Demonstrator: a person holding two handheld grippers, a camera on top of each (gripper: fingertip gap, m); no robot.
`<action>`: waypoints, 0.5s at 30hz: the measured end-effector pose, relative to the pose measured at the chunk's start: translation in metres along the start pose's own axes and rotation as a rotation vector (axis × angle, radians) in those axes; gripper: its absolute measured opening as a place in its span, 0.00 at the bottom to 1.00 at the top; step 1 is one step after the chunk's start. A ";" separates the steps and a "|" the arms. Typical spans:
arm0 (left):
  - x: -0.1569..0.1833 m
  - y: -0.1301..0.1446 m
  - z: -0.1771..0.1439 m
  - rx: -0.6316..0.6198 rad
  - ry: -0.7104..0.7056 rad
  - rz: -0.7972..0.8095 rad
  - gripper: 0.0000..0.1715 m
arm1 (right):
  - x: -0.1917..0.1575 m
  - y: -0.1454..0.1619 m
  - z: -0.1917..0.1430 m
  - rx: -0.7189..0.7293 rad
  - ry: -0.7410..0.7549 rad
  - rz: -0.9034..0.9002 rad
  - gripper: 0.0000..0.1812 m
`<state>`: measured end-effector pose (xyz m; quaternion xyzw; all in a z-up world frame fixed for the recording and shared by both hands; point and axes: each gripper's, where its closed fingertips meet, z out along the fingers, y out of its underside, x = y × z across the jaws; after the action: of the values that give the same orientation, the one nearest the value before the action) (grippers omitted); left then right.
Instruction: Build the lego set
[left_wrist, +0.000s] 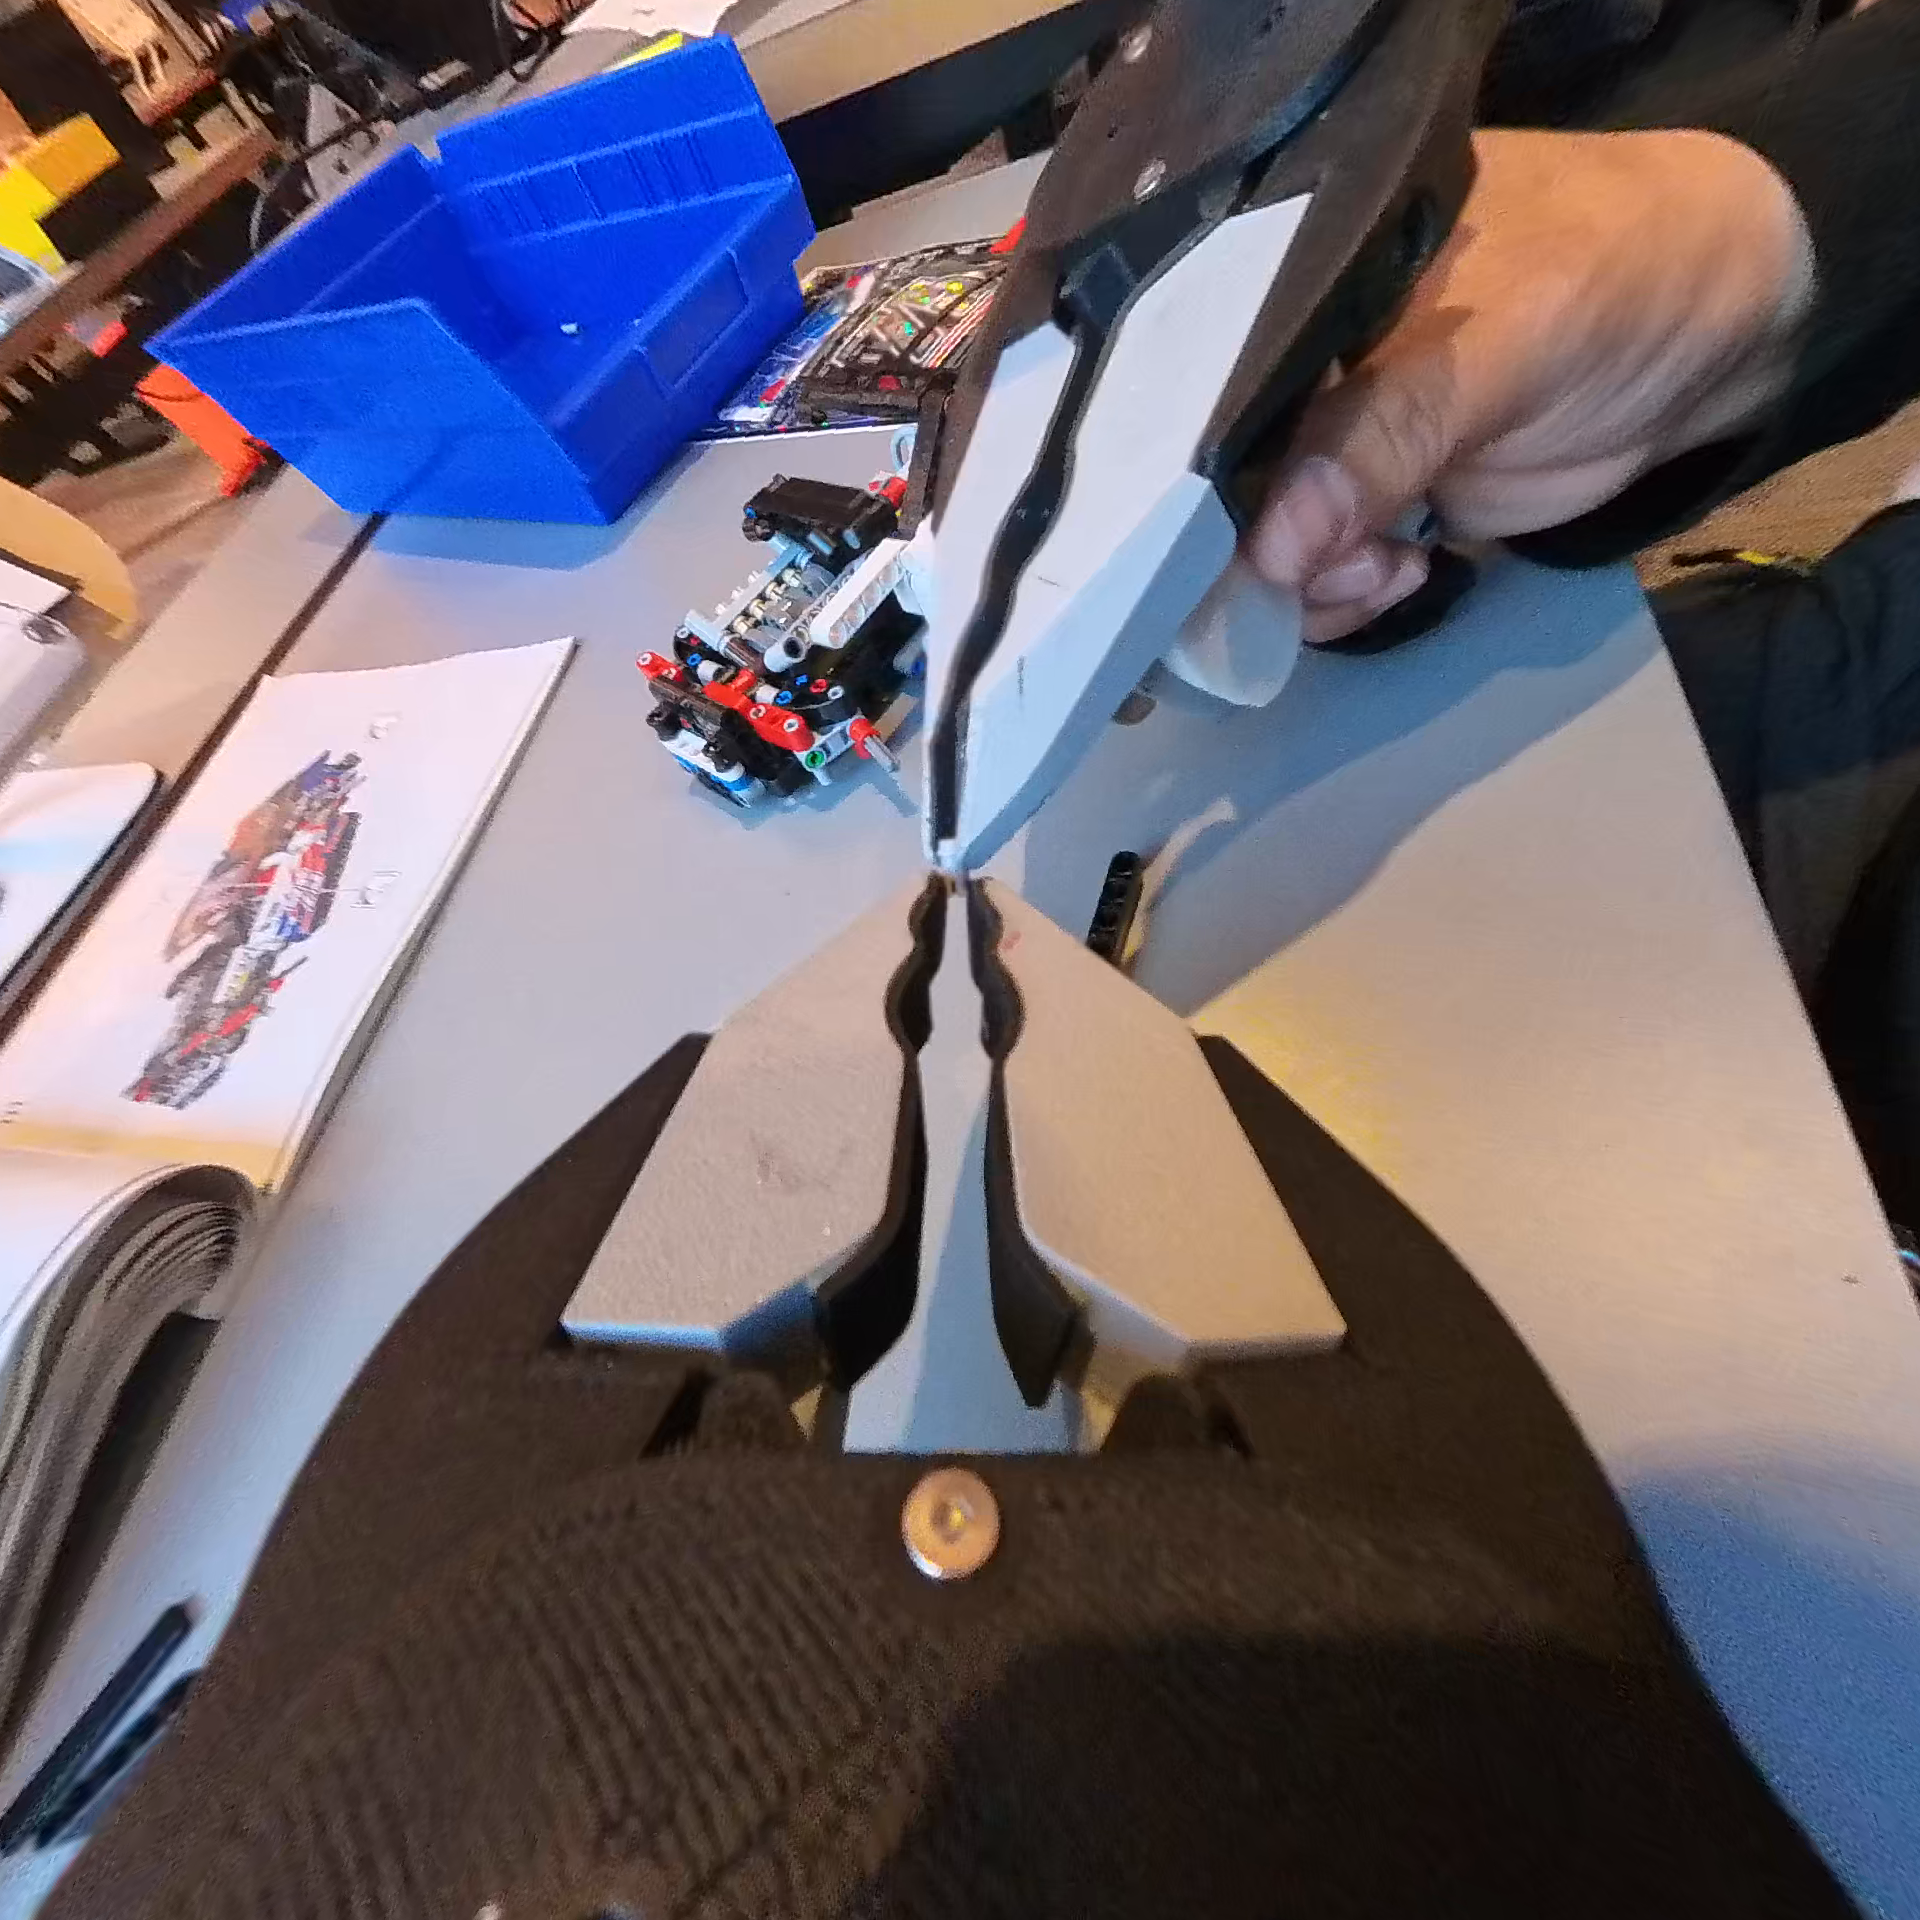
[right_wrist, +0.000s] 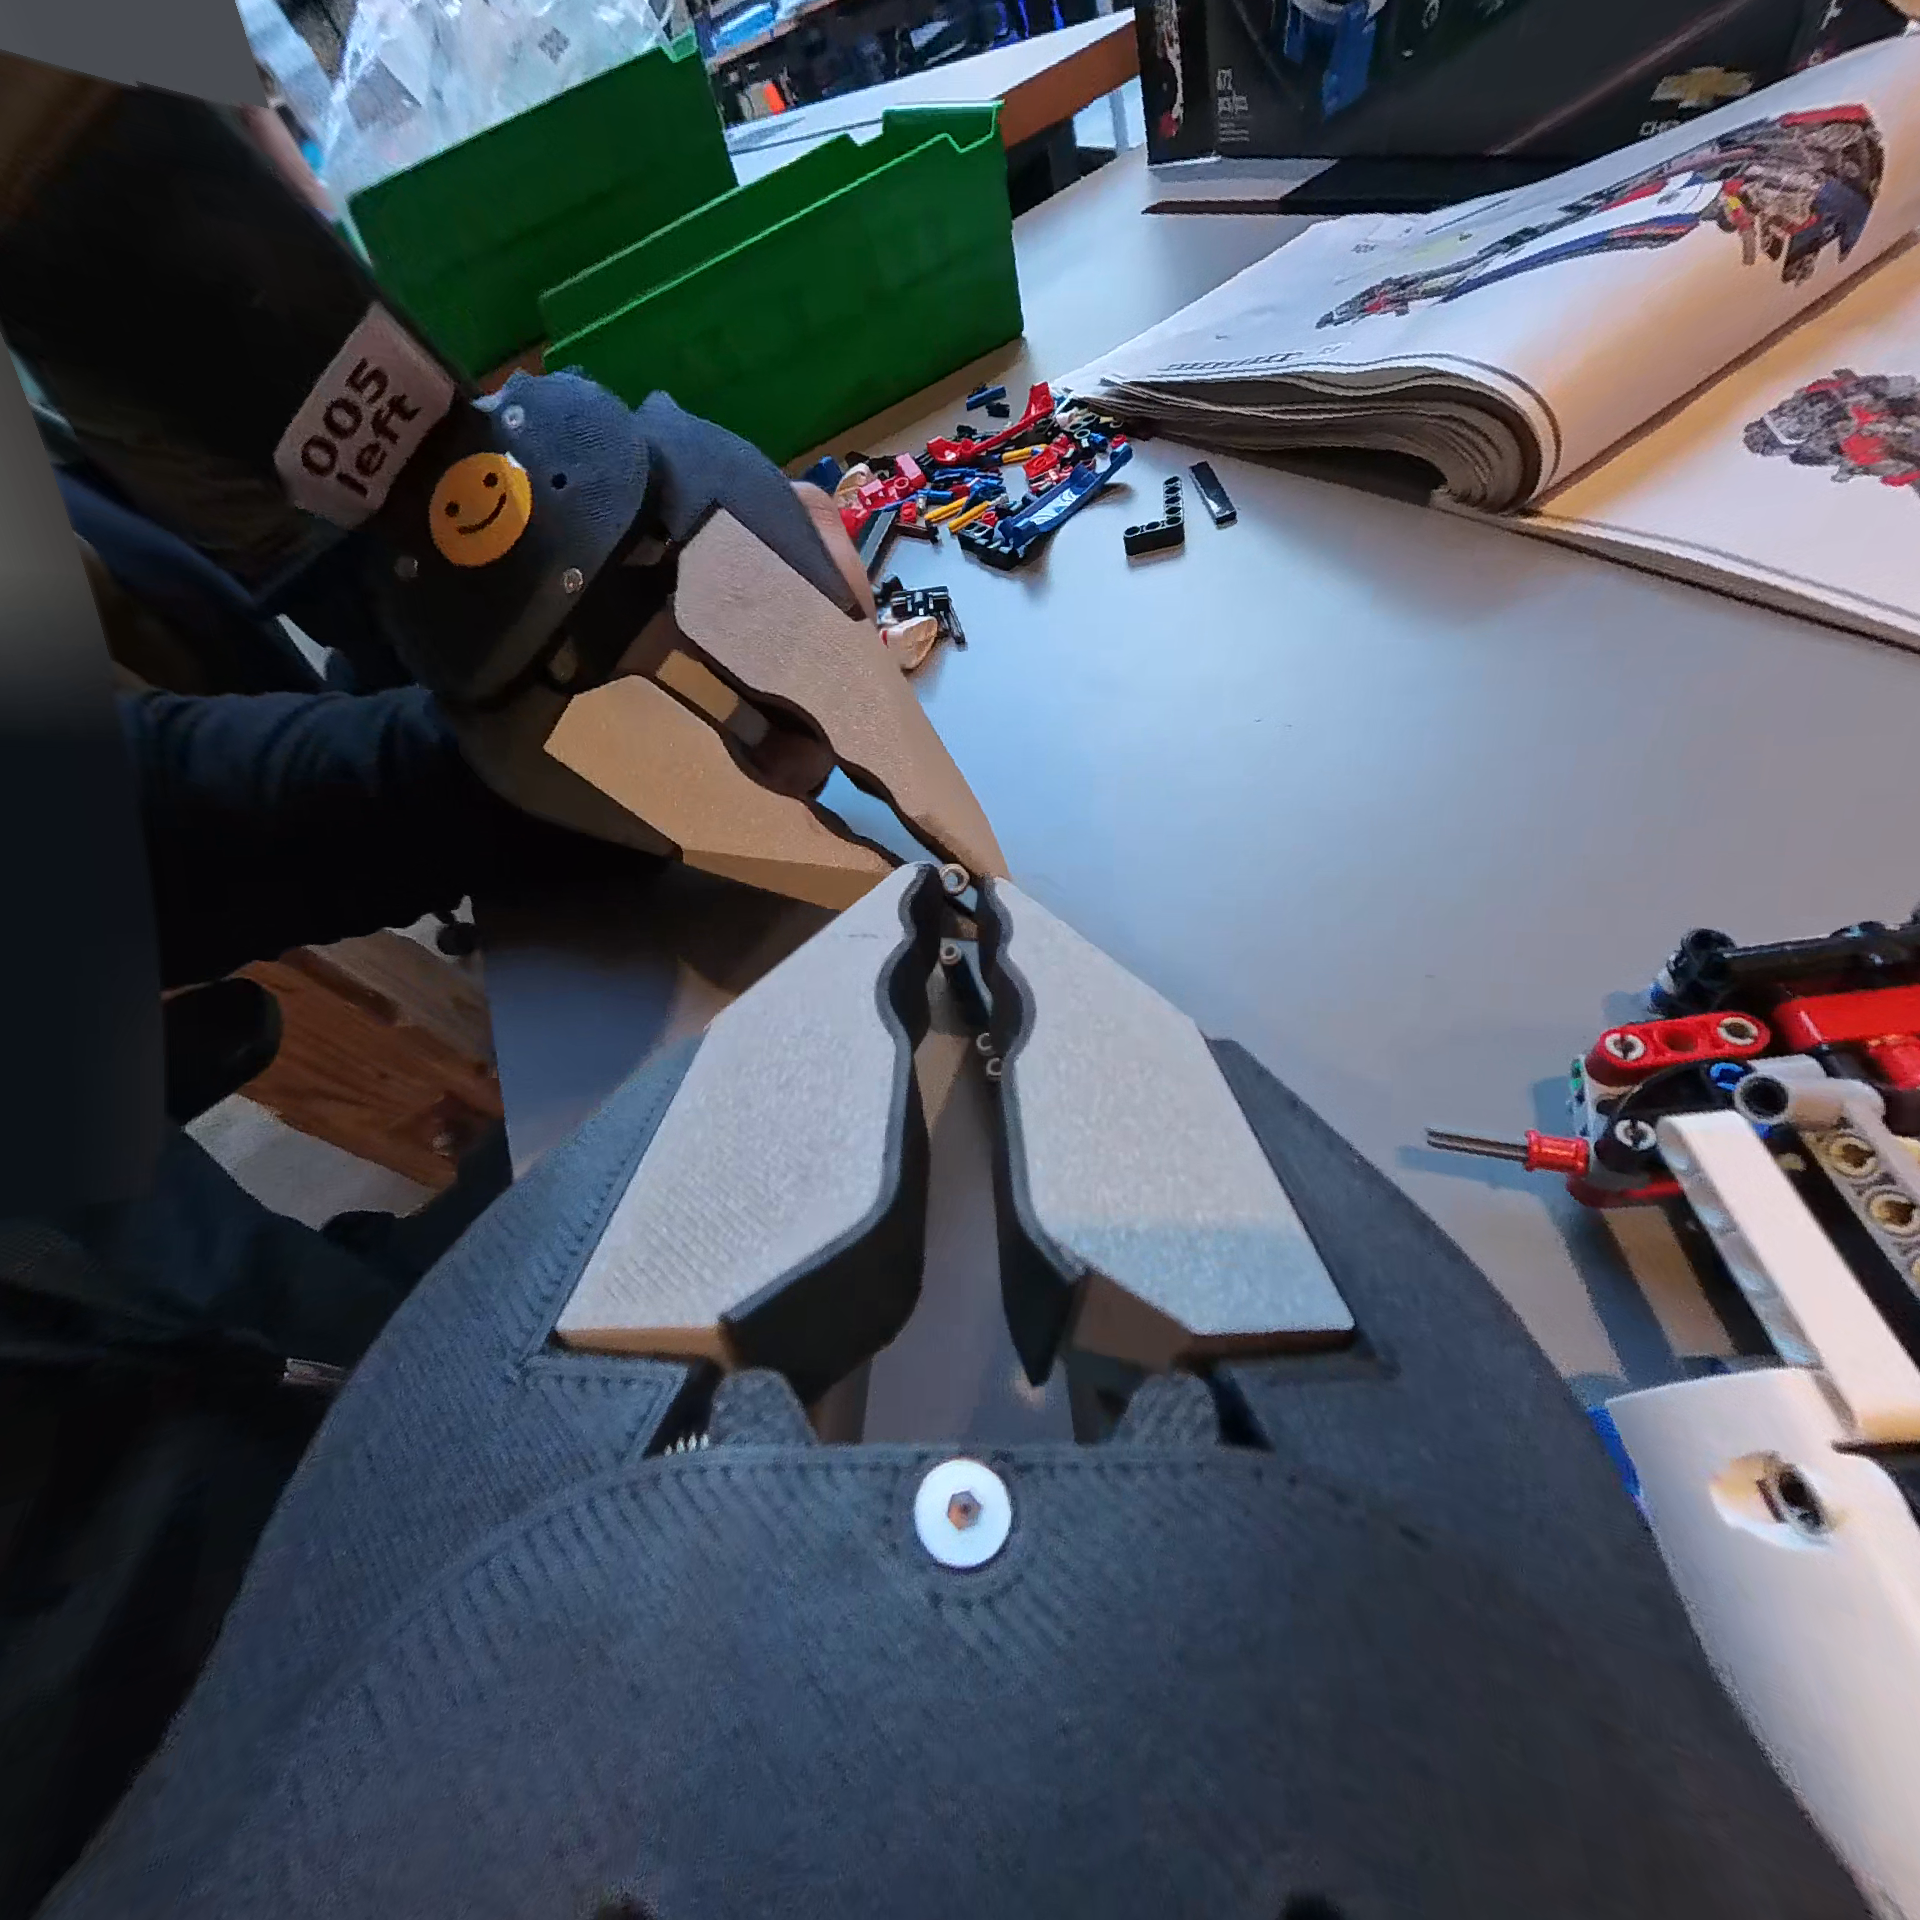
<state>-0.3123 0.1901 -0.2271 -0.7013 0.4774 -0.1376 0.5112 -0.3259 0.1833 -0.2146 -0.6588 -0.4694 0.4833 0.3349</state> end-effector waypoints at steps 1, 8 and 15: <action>0.000 0.000 0.000 -0.002 -0.010 0.016 0.00 | 0.000 0.000 0.000 0.000 -0.004 0.010 0.03; -0.005 0.001 -0.001 -0.027 -0.095 0.139 0.00 | 0.000 0.001 0.001 -0.019 0.006 0.007 0.02; -0.007 0.001 0.000 -0.057 -0.148 0.219 0.00 | 0.001 0.002 0.002 -0.021 -0.001 0.034 0.02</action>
<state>-0.3168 0.1954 -0.2261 -0.6673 0.5158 -0.0152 0.5371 -0.3275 0.1835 -0.2169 -0.6697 -0.4634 0.4844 0.3194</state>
